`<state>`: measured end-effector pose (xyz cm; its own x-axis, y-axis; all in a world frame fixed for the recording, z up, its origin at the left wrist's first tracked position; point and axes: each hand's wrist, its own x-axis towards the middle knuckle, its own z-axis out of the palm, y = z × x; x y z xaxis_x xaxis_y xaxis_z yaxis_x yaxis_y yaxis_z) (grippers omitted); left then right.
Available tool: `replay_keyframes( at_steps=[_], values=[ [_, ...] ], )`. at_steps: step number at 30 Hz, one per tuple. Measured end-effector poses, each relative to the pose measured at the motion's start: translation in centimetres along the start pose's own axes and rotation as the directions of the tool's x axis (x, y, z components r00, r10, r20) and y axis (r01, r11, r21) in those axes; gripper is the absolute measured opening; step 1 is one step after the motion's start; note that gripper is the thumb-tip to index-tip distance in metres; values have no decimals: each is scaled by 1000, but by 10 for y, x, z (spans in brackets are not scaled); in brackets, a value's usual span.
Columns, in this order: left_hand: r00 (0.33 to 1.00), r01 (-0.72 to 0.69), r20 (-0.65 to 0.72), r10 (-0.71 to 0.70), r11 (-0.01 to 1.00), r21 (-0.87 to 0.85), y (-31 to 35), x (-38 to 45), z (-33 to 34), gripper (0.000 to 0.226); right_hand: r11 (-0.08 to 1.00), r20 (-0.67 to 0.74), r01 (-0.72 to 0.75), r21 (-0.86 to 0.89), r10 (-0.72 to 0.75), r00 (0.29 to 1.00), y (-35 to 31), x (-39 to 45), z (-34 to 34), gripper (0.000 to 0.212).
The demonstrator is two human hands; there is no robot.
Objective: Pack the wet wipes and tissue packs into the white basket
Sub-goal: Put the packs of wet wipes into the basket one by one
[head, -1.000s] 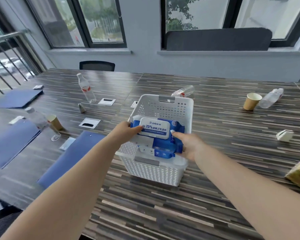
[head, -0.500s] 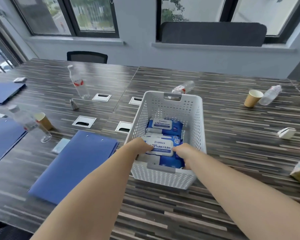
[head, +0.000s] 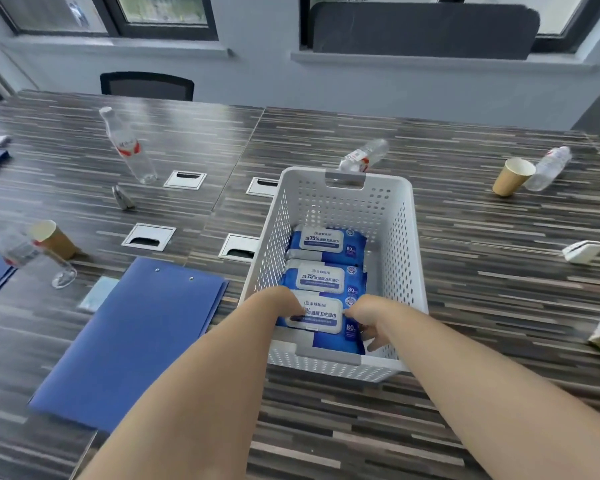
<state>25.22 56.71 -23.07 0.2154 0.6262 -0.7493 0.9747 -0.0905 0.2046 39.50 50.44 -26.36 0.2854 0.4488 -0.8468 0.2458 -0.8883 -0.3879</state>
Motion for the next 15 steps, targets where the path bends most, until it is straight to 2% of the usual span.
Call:
replay_keyframes(
  at_steps=[3, 7, 9, 15],
  values=[
    [999, -2, 33, 2, 1000, 9, 1, 4, 1, 32, 998, 35, -42, 42, 41, 999, 1, 8, -1, 20],
    [998, 16, 67, -18, 999, 38, 3, 8, 2, 45, 997, 40, -75, 36, 73, 997, 2, 16, 0, 28],
    [995, 34, 87, -38, 998, 45, 4, 11, 3, 51, 994, 50, -94, 50, 92, 995, 2, 20, 2, 25],
    [993, 46, 107, -53, 997, 67, 6, 17, 6, 49, 978, 83, -163, 126, 154, 985, 3, 28, 3, 31]
  ],
)
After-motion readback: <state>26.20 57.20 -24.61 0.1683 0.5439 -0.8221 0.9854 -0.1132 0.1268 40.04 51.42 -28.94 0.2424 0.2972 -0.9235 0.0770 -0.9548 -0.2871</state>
